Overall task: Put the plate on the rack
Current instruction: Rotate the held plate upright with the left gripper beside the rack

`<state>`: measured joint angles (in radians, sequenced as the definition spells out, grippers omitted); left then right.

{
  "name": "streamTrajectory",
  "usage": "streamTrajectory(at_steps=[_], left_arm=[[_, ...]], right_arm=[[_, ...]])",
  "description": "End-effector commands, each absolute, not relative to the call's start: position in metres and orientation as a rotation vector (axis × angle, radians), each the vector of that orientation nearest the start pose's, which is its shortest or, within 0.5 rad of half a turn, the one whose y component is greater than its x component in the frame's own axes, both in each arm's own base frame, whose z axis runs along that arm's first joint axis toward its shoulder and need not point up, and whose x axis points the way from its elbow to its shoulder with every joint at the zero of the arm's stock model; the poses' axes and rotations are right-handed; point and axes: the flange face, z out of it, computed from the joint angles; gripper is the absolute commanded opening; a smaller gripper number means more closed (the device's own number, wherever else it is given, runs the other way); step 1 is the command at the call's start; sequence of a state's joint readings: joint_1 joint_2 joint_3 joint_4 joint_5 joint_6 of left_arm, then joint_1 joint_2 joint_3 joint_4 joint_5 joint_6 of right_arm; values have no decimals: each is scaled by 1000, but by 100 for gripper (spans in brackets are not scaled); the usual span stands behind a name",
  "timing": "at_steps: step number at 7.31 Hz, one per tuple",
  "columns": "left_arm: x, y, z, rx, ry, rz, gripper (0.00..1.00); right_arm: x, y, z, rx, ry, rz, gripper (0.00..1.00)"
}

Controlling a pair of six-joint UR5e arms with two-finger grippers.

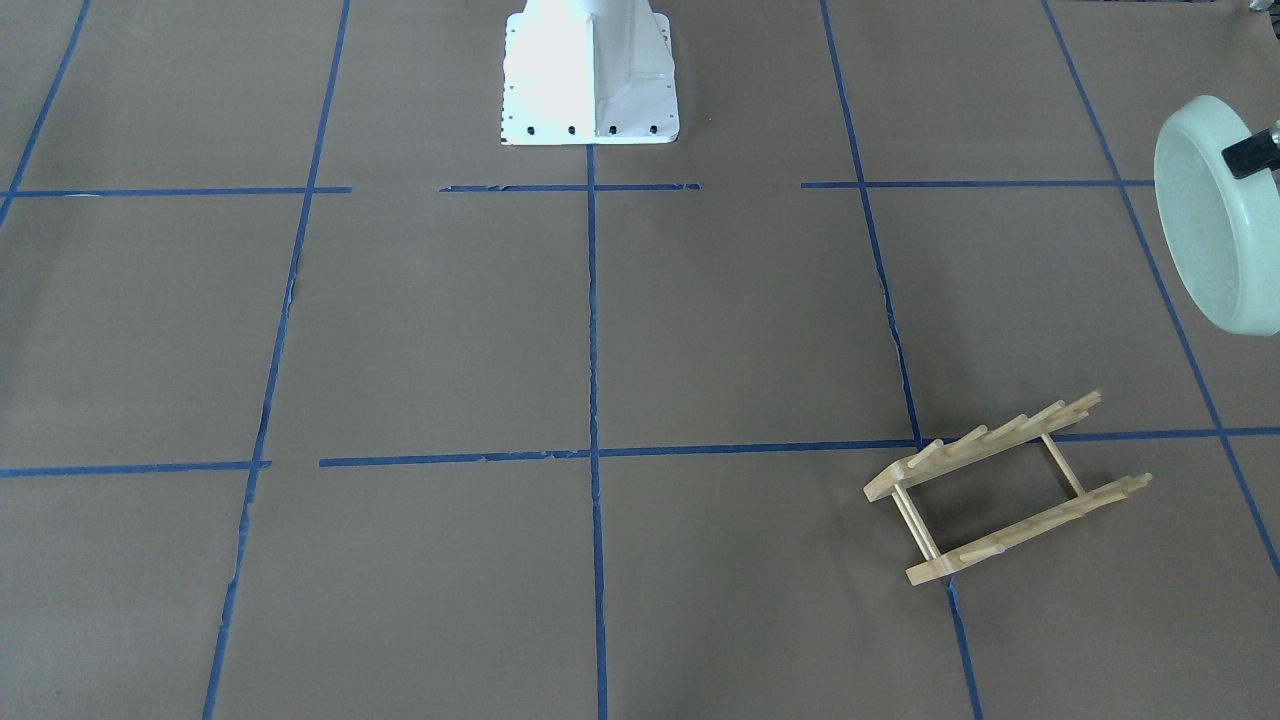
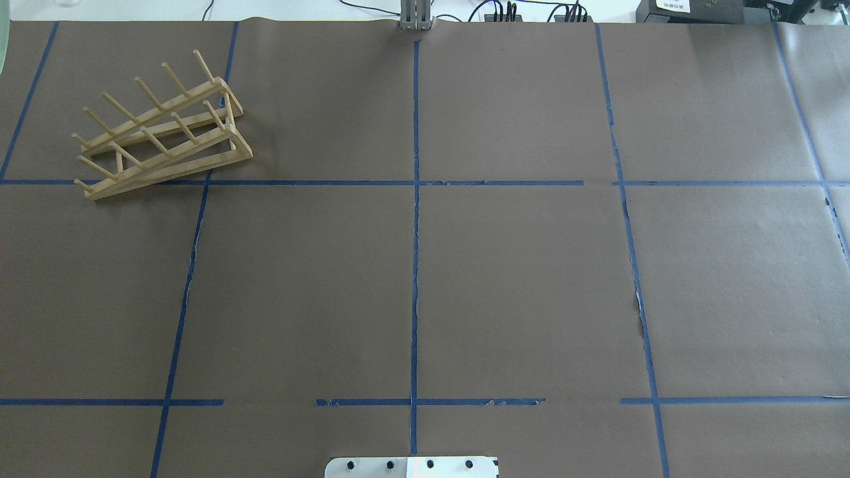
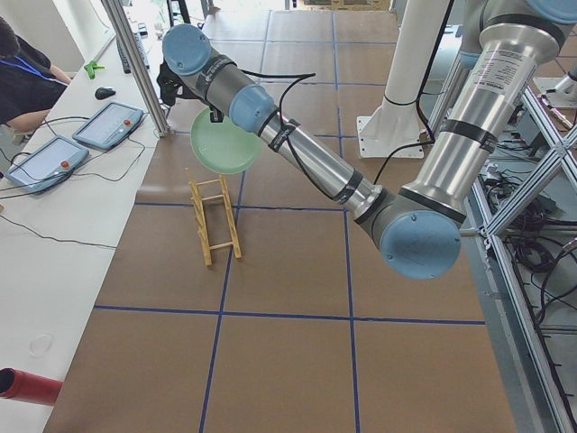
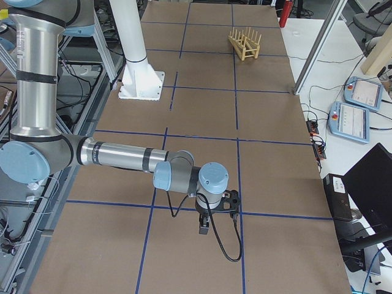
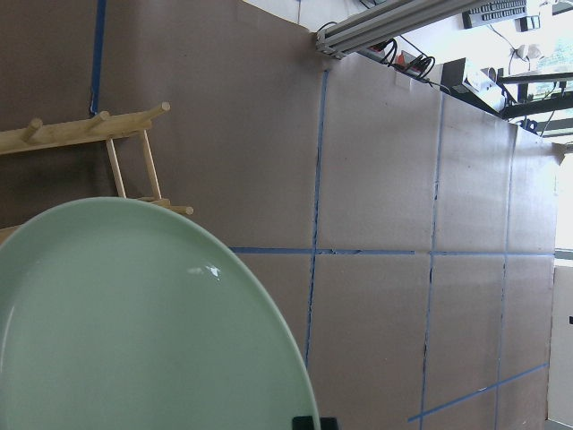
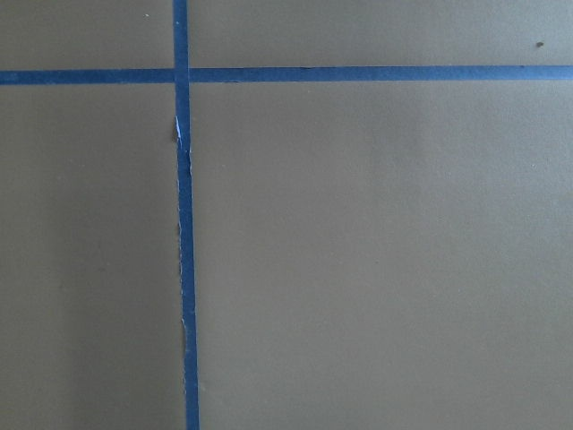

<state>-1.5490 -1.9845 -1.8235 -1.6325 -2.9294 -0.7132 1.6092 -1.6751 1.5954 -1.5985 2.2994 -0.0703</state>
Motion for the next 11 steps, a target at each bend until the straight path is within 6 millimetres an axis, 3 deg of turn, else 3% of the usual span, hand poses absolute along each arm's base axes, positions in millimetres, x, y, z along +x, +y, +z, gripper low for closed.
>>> streamTrajectory(at_steps=[1,3,5,6,11], left_arm=[[-24,-565,251,310,1325,-228,0],[-24,-559,332,337,1419,-310,0],[-24,-563,369,323,1477,-349,0],[-16,-564,373,296,1489,-356,0],[16,-546,357,228,1592,-314,0]], right_arm=[[84,-435,701,-64,-732,9,100],[84,-435,701,-63,-732,8,100],[84,-435,701,-64,-732,9,100],[84,-435,701,-63,-732,8,100],[84,-435,701,-65,-732,10,100]])
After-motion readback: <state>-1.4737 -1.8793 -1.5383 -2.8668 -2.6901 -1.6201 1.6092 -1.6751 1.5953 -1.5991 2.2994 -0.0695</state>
